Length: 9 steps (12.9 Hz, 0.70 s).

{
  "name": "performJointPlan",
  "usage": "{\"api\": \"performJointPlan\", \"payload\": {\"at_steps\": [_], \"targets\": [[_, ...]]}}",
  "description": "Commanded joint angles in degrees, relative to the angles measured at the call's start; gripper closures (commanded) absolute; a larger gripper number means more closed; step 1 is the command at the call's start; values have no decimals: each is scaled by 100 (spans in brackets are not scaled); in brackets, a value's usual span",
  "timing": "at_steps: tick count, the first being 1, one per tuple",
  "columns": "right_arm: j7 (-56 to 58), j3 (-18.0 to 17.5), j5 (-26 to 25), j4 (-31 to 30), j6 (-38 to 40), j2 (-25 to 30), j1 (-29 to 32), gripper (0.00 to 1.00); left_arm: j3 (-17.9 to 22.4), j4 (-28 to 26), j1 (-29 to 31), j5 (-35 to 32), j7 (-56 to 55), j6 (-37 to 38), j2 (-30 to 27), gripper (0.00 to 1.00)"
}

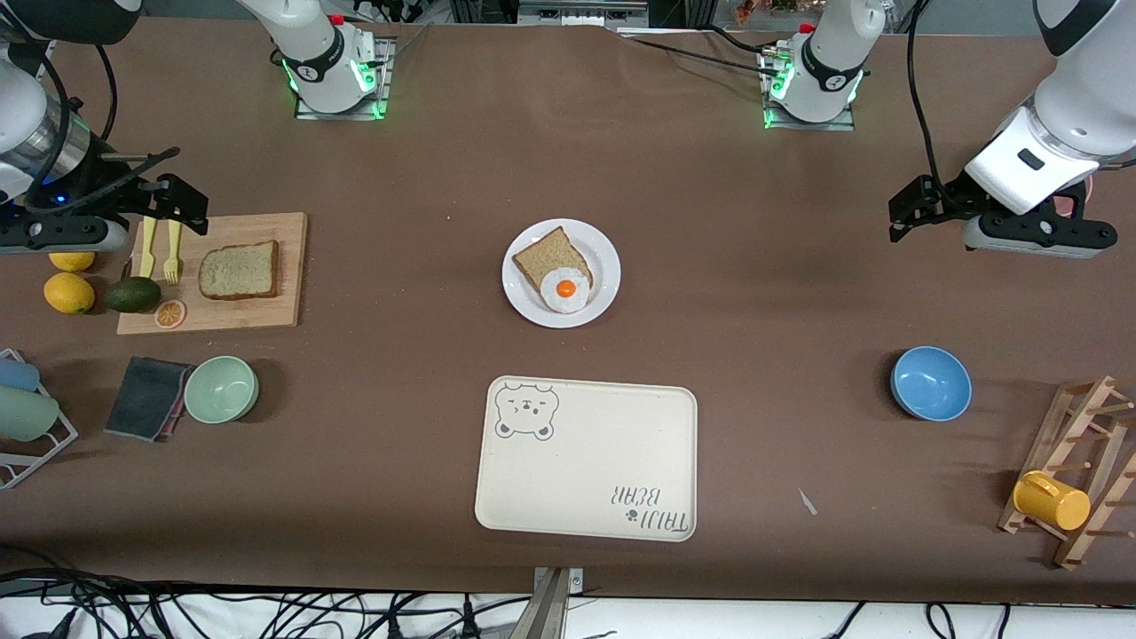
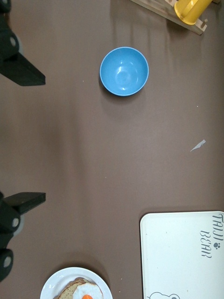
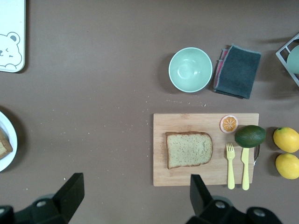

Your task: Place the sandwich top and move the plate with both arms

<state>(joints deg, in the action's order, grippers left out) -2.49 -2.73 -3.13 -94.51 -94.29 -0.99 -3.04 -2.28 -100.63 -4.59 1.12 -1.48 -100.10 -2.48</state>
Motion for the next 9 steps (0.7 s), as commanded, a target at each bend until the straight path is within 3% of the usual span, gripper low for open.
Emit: {"api": "performJointPlan", "payload": {"at_steps": [1, 9], "targets": [[91, -35, 58, -24, 7, 38, 66, 0, 0, 78, -7, -208, -28, 96, -6, 0], [91, -26, 58, -24, 7, 29, 66, 0, -132, 78, 28, -208, -28, 96, -15, 0]]}}
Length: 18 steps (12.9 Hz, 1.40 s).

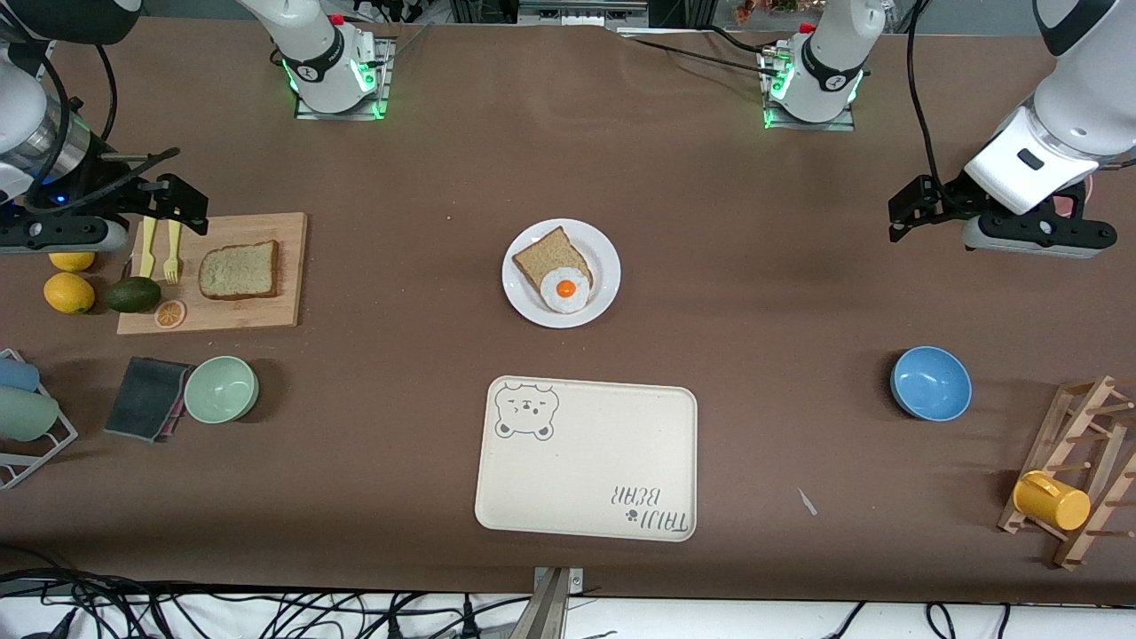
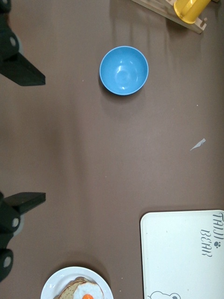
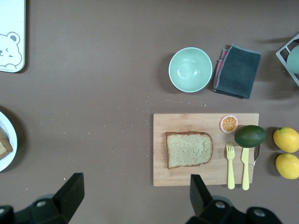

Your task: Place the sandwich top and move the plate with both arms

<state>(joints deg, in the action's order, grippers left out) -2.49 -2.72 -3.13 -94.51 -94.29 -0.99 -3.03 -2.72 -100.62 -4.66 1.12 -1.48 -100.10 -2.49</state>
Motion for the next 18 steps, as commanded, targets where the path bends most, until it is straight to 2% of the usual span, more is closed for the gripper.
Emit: {"api": "performJointPlan", "payload": {"at_steps": [1, 18], "targets": [[91, -26, 58, -24, 7, 38, 65, 0, -80, 78, 52, -208, -28, 96, -15, 0], [91, -26, 58, -24, 7, 38, 65, 0, -185, 78, 35, -208, -28, 201, -41, 0]]}}
